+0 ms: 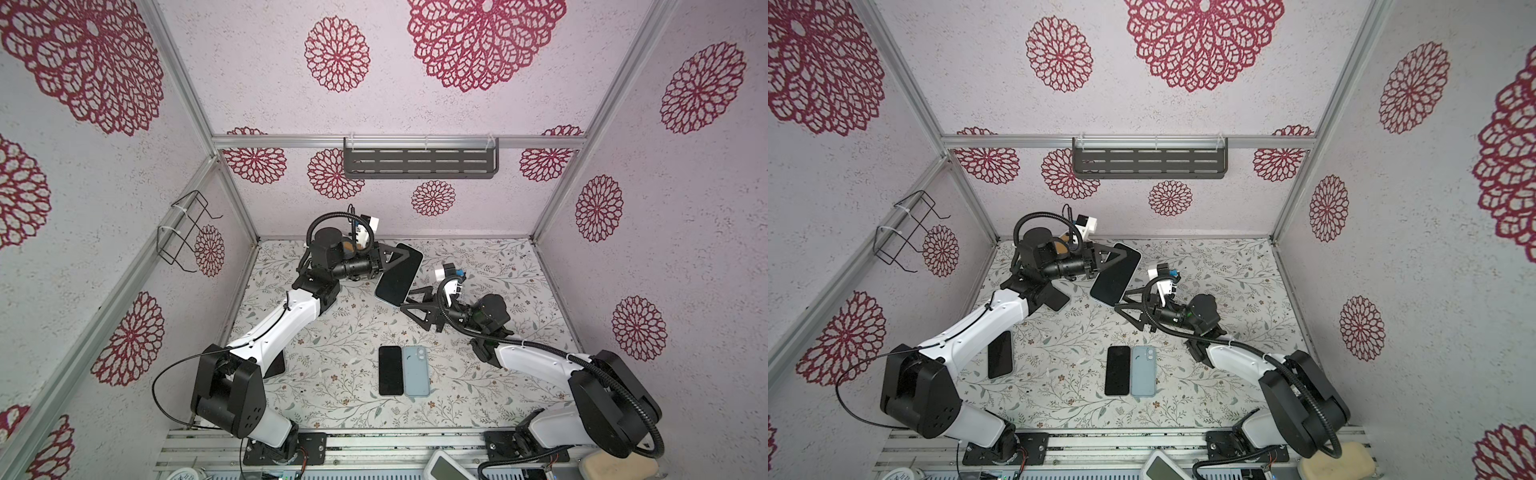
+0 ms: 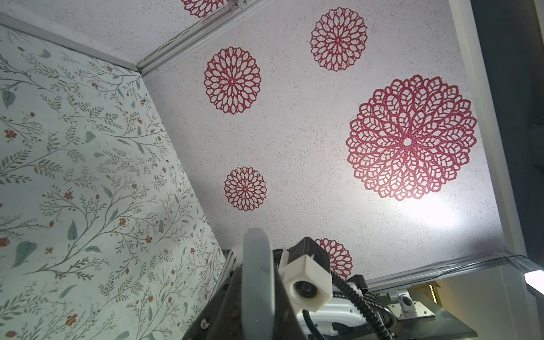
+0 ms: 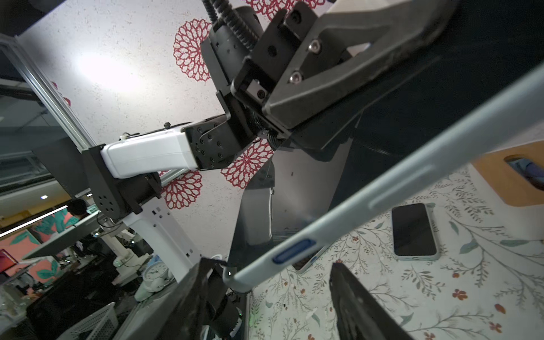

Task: Take the phone out of the phone case
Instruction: Remove the phone case from the phone.

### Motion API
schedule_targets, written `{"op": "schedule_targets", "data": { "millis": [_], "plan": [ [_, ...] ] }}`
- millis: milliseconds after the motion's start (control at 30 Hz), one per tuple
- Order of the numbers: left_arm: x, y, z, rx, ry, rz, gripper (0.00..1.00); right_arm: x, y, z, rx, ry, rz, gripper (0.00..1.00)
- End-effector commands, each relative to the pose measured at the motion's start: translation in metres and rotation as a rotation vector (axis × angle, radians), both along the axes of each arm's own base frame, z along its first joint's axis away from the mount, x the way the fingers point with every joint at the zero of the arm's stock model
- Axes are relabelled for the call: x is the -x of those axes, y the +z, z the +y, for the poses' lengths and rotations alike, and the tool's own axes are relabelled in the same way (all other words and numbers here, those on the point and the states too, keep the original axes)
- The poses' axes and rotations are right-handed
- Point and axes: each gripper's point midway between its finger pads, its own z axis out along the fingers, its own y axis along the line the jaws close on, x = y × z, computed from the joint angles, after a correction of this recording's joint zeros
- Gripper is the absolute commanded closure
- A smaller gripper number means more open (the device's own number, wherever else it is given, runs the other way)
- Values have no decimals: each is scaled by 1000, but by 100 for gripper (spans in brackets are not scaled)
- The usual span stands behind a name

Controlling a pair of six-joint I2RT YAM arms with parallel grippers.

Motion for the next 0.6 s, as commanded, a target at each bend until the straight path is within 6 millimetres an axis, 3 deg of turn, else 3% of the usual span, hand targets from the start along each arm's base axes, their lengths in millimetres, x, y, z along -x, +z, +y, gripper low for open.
{"op": "schedule_targets", "data": {
  "millis": [0, 567],
  "plan": [
    [5, 24, -1, 28, -14, -90, 100, 12, 31, 2, -69, 46, -86, 40],
    [3, 23, -1, 25, -9, -90, 100, 18, 29, 9, -82, 93, -68, 68]
  ]
}}
